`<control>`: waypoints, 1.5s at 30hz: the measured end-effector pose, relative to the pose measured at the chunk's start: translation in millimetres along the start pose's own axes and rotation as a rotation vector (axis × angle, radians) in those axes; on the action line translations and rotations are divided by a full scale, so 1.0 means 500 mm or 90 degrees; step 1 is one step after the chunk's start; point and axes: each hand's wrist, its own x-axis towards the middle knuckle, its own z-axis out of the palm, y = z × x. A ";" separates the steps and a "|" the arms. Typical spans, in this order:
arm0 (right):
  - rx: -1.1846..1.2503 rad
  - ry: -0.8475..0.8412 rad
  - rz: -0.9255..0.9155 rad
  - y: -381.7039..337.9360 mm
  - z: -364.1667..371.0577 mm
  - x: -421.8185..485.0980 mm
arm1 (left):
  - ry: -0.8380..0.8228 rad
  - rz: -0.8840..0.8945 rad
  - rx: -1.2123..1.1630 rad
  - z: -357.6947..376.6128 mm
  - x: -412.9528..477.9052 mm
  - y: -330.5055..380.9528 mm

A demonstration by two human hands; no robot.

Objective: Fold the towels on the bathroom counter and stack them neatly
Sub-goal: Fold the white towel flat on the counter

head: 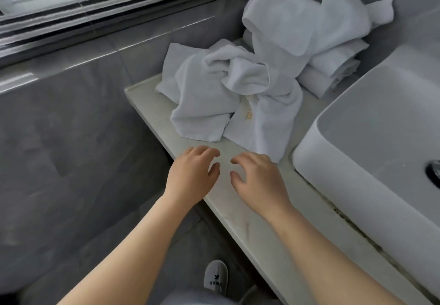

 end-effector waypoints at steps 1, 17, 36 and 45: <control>-0.010 0.015 0.005 0.003 -0.001 0.013 | 0.010 0.002 0.002 0.004 0.012 -0.007; -0.096 -0.131 0.117 0.090 0.030 0.136 | -0.185 -0.149 0.236 0.048 0.211 -0.047; -0.172 -0.112 0.099 0.095 0.045 0.141 | -0.096 -0.097 0.209 0.070 0.187 -0.072; -0.174 -0.137 0.101 0.090 0.038 0.141 | -0.145 -0.155 0.208 0.059 0.241 -0.081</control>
